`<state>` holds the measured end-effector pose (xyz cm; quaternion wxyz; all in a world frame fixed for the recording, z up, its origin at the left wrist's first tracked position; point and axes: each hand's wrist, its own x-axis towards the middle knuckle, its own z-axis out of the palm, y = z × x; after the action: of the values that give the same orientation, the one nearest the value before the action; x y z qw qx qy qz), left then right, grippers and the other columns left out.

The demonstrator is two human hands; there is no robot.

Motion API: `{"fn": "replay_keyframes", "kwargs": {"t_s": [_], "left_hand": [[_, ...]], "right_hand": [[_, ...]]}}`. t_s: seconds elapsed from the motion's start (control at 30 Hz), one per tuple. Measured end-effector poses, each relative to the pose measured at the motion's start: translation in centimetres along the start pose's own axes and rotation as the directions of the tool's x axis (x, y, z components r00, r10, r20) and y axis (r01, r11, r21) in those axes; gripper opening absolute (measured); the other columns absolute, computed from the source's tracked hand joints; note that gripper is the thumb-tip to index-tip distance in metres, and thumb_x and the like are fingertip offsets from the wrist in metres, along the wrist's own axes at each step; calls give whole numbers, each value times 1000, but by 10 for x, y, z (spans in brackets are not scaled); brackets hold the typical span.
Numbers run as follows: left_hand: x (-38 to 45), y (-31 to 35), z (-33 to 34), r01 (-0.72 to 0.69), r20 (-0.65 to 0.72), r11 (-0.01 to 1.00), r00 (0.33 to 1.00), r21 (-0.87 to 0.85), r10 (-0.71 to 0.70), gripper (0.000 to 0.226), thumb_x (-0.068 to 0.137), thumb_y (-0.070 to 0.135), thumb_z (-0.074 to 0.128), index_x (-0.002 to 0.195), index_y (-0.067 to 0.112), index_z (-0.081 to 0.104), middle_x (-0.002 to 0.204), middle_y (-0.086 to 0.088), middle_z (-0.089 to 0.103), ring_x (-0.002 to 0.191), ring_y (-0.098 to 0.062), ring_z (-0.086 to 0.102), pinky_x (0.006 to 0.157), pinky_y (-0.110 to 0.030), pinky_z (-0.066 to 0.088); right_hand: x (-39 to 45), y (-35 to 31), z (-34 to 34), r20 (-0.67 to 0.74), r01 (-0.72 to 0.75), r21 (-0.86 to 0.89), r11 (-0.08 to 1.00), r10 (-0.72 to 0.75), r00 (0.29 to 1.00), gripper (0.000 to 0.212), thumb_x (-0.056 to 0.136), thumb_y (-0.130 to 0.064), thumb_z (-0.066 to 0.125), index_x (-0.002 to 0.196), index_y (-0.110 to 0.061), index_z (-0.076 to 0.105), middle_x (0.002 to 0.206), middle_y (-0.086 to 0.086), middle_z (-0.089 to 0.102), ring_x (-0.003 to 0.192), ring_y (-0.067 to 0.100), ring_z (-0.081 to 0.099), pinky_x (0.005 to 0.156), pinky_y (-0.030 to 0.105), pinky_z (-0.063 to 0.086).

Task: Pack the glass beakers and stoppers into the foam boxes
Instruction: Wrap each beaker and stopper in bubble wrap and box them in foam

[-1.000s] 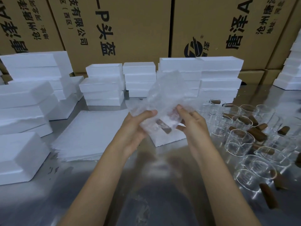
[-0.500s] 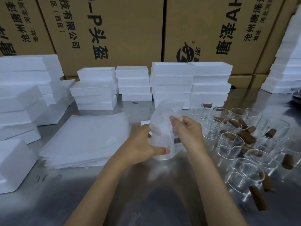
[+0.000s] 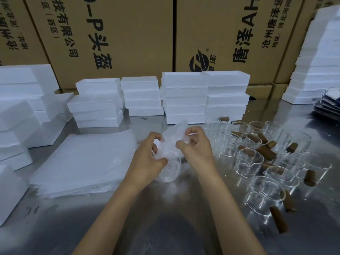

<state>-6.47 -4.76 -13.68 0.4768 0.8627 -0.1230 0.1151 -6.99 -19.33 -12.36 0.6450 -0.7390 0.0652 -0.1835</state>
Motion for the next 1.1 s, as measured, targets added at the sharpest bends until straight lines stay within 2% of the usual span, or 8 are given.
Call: {"fn": "replay_keyframes", "kwargs": {"t_s": [0.1, 0.2, 0.43, 0.53, 0.6, 0.73, 0.93, 1.1], "left_hand": [[-1, 1, 2, -4, -20, 996, 1000, 88, 6, 40, 80, 0, 64, 74, 39, 57, 84, 1, 47, 71, -7, 49, 61, -7, 35], [-1, -3, 2, 26, 0, 985, 1000, 173, -26, 16, 81, 0, 54, 71, 8, 64, 84, -2, 43, 70, -18, 49, 58, -17, 34], [3, 9, -16, 49, 72, 997, 996, -64, -44, 12, 82, 21, 60, 82, 30, 68, 87, 8, 60, 69, -10, 52, 61, -15, 38], [-1, 10, -20, -100, 77, 991, 993, 93, 92, 31, 83, 9, 56, 66, 30, 71, 80, 18, 67, 77, -9, 52, 66, -13, 39], [-5, 10, -17, -145, 149, 953, 983, 267, 108, 30, 84, 19, 52, 62, 28, 69, 77, 14, 68, 83, -10, 50, 69, -22, 41], [-11, 6, -10, -216, 177, 856, 973, 469, 148, 46, 77, 48, 37, 51, 12, 52, 62, -2, 57, 73, -14, 49, 54, -28, 32], [-12, 6, -3, -348, 205, 738, 937, 578, 281, 54, 77, 66, 38, 65, 20, 63, 75, 7, 57, 81, -11, 46, 70, -29, 41], [-7, -7, 1, -325, 153, 800, 946, 505, 287, 49, 71, 71, 61, 63, 22, 59, 105, 13, 40, 99, -7, 37, 79, -25, 40]], "right_hand": [[-2, -4, -3, 103, 244, -160, 957, -230, 968, 21, 78, -6, 63, 76, -27, 65, 82, -18, 63, 78, -1, 51, 75, 19, 44], [-4, 2, -3, 312, 414, -533, 738, -283, 907, 17, 85, -16, 57, 78, -18, 72, 100, -13, 66, 102, 8, 45, 89, 26, 36], [-7, 12, 2, 380, 367, -672, 643, -126, 916, 33, 93, -30, 40, 99, -12, 68, 124, -3, 59, 116, 11, 32, 88, 29, 22], [-5, 15, 2, 433, 381, -652, 656, -90, 897, 37, 94, -31, 39, 99, -16, 72, 140, -9, 51, 130, 7, 25, 93, 27, 18], [-3, 14, 1, 382, 294, -611, 735, -51, 923, 42, 89, -35, 35, 104, -19, 71, 131, -7, 57, 129, 13, 32, 92, 28, 24], [0, 9, -2, 211, 218, -422, 880, -139, 968, 41, 75, -35, 33, 63, -24, 71, 102, -10, 70, 113, 9, 49, 90, 34, 40], [-1, 19, 4, 345, 311, -571, 760, -121, 931, 55, 74, -40, 30, 93, -18, 76, 120, -14, 66, 124, 3, 37, 92, 23, 20], [10, 19, -7, -45, 149, -339, 929, -175, 984, 26, 91, -28, 46, 86, -33, 71, 104, -24, 60, 123, 11, 44, 105, 35, 35]]}}
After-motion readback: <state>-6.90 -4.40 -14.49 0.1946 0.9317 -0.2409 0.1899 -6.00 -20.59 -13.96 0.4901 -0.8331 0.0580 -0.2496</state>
